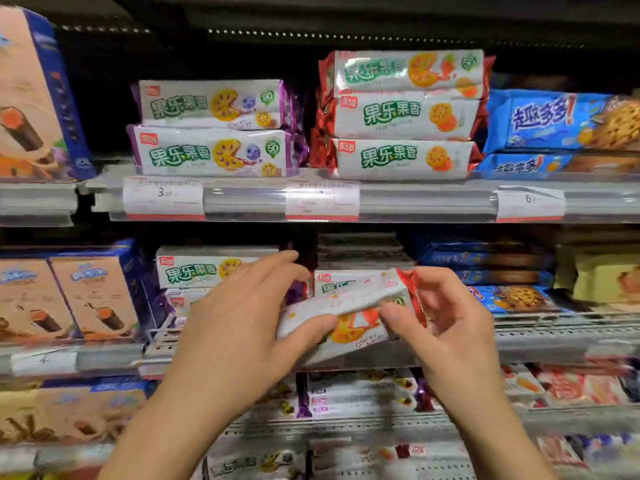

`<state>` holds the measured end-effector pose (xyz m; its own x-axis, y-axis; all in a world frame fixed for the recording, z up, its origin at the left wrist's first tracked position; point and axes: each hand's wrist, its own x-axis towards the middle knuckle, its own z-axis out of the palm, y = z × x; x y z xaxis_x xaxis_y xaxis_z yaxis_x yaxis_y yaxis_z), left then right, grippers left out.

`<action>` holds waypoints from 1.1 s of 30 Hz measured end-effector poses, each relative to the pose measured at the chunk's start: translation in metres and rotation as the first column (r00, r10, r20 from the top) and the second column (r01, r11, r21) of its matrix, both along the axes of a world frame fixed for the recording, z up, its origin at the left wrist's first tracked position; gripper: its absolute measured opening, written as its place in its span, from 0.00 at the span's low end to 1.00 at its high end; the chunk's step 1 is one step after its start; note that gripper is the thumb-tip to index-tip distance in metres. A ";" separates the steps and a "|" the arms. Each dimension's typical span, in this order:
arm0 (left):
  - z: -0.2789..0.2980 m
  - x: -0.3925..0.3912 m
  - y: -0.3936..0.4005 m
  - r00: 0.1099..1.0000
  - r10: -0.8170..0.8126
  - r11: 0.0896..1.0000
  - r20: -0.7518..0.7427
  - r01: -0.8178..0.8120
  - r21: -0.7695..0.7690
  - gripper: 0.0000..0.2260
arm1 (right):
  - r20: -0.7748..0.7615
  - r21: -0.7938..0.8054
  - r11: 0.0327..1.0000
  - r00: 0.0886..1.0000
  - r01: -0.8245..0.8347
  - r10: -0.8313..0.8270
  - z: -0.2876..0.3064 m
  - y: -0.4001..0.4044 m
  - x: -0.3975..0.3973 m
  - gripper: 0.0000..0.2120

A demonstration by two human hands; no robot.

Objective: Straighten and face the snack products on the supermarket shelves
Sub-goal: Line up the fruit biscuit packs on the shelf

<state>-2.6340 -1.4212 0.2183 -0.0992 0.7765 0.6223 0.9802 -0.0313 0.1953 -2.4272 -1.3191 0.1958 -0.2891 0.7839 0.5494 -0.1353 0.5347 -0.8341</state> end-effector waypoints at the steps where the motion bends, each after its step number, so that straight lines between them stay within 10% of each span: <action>1: -0.011 0.002 0.001 0.996 0.018 0.999 0.082 -0.020 0.025 0.24 | -0.036 -0.050 0.998 0.999 0.026 -0.028 -0.008 0.004 0.004 0.17; 11: -0.076 0.046 0.015 0.700 -0.037 0.990 0.713 -0.071 0.120 0.17 | -0.110 -0.267 0.948 0.972 0.172 -0.208 -0.056 0.036 0.036 0.23; 18: -0.073 0.065 0.031 0.643 -0.074 0.996 0.762 0.017 0.082 0.26 | -0.108 -0.279 0.950 0.978 0.141 -0.176 -0.046 0.054 0.040 0.12; 33: -0.040 0.044 0.077 0.876 -0.045 0.998 0.480 0.019 0.060 0.25 | 0.032 -0.185 0.973 0.991 0.135 -0.131 0.002 0.116 0.016 0.03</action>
<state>-2.5905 -1.3446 0.1779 -0.3725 0.7522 0.5436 0.7638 -0.0842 0.6399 -2.4109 -1.2035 0.1979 -0.1844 0.9044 0.3848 -0.0559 0.3813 -0.9228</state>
